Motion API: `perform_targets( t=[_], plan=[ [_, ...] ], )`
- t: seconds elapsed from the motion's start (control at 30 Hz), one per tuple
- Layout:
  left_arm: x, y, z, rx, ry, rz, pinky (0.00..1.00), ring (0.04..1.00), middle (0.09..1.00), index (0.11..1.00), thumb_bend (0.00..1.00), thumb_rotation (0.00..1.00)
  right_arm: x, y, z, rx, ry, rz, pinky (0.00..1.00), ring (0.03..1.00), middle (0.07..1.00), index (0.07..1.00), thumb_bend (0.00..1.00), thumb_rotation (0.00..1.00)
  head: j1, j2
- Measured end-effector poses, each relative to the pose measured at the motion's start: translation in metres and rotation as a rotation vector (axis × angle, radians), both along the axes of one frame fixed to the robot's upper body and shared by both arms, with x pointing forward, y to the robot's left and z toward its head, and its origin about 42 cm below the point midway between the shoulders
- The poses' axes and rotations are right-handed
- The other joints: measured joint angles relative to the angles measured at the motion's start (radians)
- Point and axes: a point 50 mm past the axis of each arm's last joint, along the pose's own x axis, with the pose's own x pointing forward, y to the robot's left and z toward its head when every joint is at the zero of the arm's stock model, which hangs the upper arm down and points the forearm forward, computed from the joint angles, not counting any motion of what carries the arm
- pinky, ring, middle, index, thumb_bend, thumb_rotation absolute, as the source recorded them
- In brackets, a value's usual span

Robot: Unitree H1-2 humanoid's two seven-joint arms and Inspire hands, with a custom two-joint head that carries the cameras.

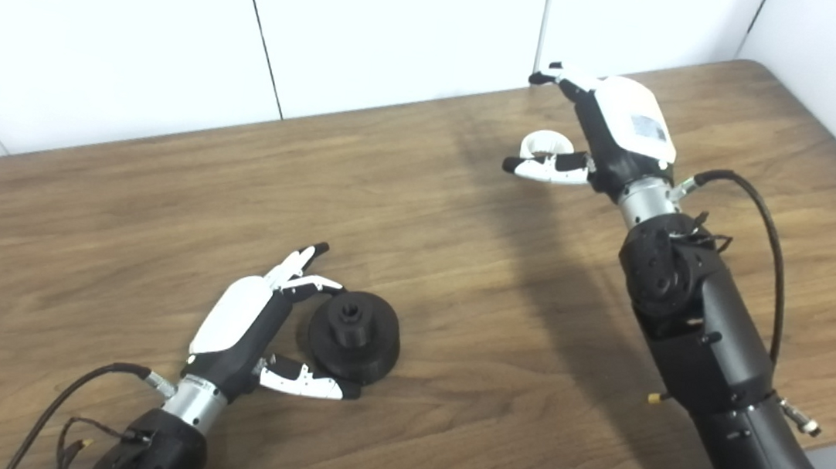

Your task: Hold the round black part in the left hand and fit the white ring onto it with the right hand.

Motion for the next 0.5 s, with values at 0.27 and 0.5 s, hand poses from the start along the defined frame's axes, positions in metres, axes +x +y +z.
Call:
perform_targets(
  t=[0.27,0.5],
  plan=[
    [0.001,0.002,-0.001,-0.004,0.002,0.006,1.0,1.0,1.0,0.644,0.97,0.36,0.013,-0.012,-0.002,-0.022,0.062,-0.063,0.71,0.863,0.919,0.817,0.82,0.38,0.005,0.0],
    [0.002,0.003,-0.001,-0.004,0.003,0.012,0.99,1.0,1.0,0.643,0.97,0.36,0.03,-0.024,0.007,-0.075,0.118,-0.1,0.79,0.904,0.945,0.83,0.91,0.47,0.009,0.002]
  ],
)
